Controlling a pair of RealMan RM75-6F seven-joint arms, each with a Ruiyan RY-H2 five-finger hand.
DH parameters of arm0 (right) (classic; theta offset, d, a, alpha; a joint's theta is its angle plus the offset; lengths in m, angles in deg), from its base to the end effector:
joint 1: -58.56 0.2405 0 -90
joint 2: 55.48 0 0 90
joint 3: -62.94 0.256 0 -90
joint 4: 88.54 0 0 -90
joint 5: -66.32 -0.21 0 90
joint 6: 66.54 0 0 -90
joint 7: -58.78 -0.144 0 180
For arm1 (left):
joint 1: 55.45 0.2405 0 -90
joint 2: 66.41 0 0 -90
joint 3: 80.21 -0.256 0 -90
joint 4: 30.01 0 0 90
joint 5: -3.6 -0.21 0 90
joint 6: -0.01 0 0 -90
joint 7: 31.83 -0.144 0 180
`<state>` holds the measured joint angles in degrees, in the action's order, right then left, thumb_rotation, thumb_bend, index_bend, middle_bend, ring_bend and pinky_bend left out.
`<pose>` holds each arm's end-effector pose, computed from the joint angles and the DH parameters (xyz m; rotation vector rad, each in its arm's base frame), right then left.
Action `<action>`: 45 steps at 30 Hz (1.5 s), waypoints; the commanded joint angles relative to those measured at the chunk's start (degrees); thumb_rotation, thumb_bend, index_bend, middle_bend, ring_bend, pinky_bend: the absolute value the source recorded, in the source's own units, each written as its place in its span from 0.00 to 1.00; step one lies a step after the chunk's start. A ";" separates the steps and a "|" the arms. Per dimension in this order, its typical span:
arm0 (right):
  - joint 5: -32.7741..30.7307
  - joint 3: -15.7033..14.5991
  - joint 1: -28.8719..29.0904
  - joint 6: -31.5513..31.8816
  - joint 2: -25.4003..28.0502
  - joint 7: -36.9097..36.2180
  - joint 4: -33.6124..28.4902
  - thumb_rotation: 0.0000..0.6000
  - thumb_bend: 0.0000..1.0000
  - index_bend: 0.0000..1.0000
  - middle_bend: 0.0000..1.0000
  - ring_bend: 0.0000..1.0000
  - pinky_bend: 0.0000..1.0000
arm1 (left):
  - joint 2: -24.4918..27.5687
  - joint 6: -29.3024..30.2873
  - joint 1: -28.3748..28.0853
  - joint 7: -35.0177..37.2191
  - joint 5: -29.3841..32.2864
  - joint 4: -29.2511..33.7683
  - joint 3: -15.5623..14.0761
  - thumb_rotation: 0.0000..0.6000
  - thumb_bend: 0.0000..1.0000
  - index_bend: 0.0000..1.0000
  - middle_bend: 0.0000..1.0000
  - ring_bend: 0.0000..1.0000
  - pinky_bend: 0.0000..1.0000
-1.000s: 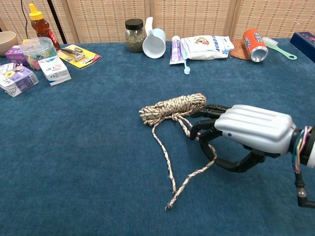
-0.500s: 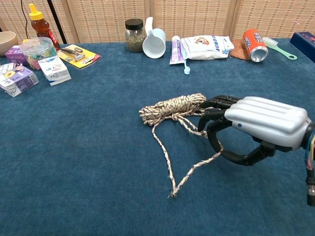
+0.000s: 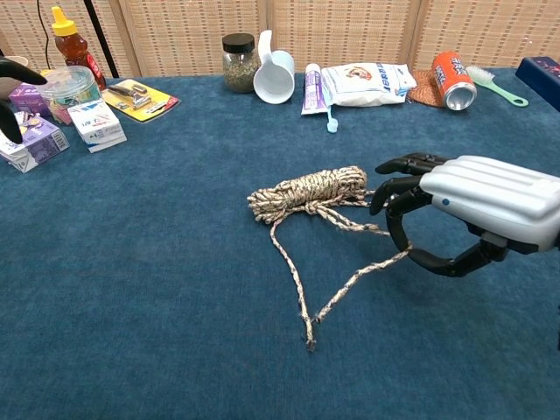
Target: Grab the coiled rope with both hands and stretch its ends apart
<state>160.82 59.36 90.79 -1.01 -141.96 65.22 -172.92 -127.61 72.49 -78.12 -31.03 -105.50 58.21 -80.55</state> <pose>-0.1836 -0.2500 -0.0193 2.1254 -0.7991 1.0793 -0.2411 0.2397 0.1222 -2.0806 -0.5394 -0.9574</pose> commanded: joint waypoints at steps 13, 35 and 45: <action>-2.17 0.50 -1.84 0.06 1.47 -0.12 0.05 1.00 0.50 0.60 0.27 0.04 0.00 | -9.18 -3.02 -8.24 2.07 -5.08 -7.30 -1.48 1.00 0.19 0.37 0.00 0.00 0.00; -2.85 1.16 -3.21 0.03 1.55 -0.69 0.83 1.00 0.50 0.60 0.27 0.04 0.00 | -21.00 -10.96 -20.27 4.28 -4.67 -13.69 -2.34 1.00 0.31 0.41 0.00 0.00 0.00; -3.38 1.53 -3.56 -0.27 1.52 -1.45 1.84 1.00 0.50 0.60 0.27 0.05 0.00 | -26.70 -15.95 -25.81 3.64 -2.76 -15.86 -1.76 1.00 0.38 0.39 0.00 0.00 0.00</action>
<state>157.53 60.87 87.27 -1.25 -140.45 63.81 -171.16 -153.68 57.16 -103.29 -27.35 -108.49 42.54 -82.42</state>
